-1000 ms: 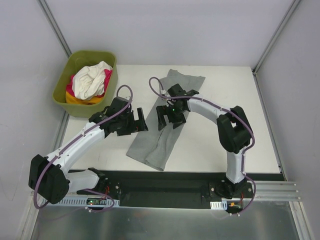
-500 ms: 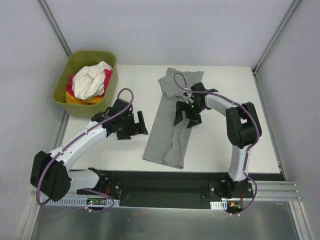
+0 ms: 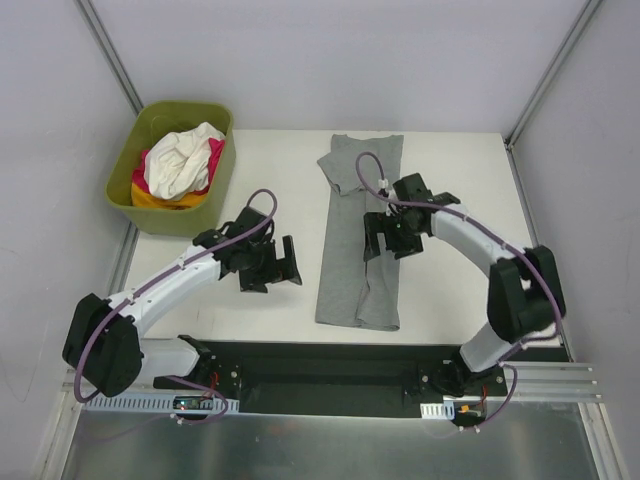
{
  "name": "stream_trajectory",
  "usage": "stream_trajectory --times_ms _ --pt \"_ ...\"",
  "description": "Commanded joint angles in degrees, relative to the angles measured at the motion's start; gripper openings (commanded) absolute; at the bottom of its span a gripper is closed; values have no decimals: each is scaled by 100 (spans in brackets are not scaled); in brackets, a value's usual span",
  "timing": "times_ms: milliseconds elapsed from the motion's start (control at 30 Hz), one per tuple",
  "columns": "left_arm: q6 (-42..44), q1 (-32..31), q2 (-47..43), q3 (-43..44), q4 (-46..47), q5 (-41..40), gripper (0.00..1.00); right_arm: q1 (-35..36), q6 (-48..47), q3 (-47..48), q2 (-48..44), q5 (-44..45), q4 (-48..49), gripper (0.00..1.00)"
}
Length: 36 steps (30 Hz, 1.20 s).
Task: Fold and stack the t-shirts
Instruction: Rotate the tshirt 90 degrees, then grab the bottom of the folded rectangular tshirt with both arms
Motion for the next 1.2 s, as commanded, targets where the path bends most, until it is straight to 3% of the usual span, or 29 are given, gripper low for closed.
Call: stream_trajectory --times_ms 0,167,333,567,1033,1167 --pt "-284 -533 113 -113 54 -139 99 149 328 -915 -1322 489 -26 100" --pt "-415 -982 465 -324 528 -105 99 422 1144 -2057 -2168 349 -35 100" --pt "-442 -991 798 -649 1169 132 96 501 1620 -3051 -3169 217 281 99" --pt "-328 -982 1221 -650 1355 308 78 493 1551 -3105 -3892 621 -9 100" --pt "-337 -1412 1686 -412 1847 994 68 493 1717 -3377 -3909 543 -71 100" --pt "-258 -1448 2073 -342 1838 1205 53 493 1709 -3448 -3971 227 -27 100"
